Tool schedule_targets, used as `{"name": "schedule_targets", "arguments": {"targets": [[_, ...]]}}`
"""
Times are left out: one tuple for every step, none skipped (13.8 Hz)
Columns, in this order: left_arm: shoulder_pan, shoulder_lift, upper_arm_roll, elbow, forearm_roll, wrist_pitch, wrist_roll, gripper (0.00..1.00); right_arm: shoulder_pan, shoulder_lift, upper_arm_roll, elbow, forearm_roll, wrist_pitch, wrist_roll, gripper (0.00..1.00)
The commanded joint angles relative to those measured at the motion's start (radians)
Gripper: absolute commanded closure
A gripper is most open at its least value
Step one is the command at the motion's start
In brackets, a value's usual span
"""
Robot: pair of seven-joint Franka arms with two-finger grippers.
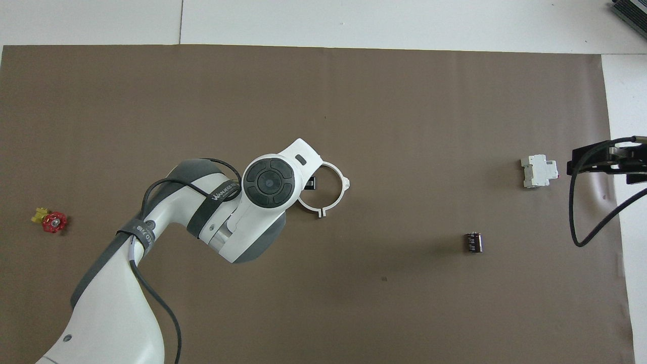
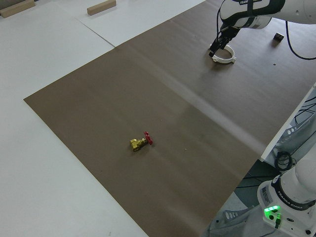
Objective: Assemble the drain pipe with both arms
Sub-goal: 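Open the left gripper and lift it off the ring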
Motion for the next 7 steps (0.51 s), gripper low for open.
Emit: {"name": "schedule_targets", "arguments": {"targets": [[0.017, -0.067, -0.004, -0.011, 0.023, -0.074, -0.031, 0.00, -0.006, -0.004, 0.003, -0.004, 0.017, -0.005, -0.017, 0.00], [0.033, -0.094, -0.005, -0.008, 0.023, -0.094, -0.022, 0.00, -0.006, -0.004, 0.003, -0.004, 0.017, -0.005, -0.017, 0.00], [0.040, -0.129, -0.002, -0.004, 0.023, -0.127, -0.012, 0.00, -0.006, -0.004, 0.003, -0.004, 0.017, -0.005, -0.017, 0.00], [0.062, -0.149, -0.002, 0.024, 0.023, -0.194, -0.008, 0.00, -0.006, -0.004, 0.003, -0.004, 0.017, -0.005, -0.017, 0.00], [0.076, -0.151, -0.002, 0.065, 0.023, -0.268, 0.026, 0.00, -0.006, -0.004, 0.003, -0.004, 0.017, -0.005, -0.017, 0.00], [0.089, -0.151, -0.001, 0.105, 0.023, -0.325, 0.087, 0.00, -0.006, -0.004, 0.003, -0.004, 0.017, -0.005, -0.017, 0.00], [0.118, -0.150, 0.001, 0.139, 0.017, -0.370, 0.159, 0.00, -0.006, -0.004, 0.003, -0.004, 0.017, -0.005, -0.017, 0.00]]}}
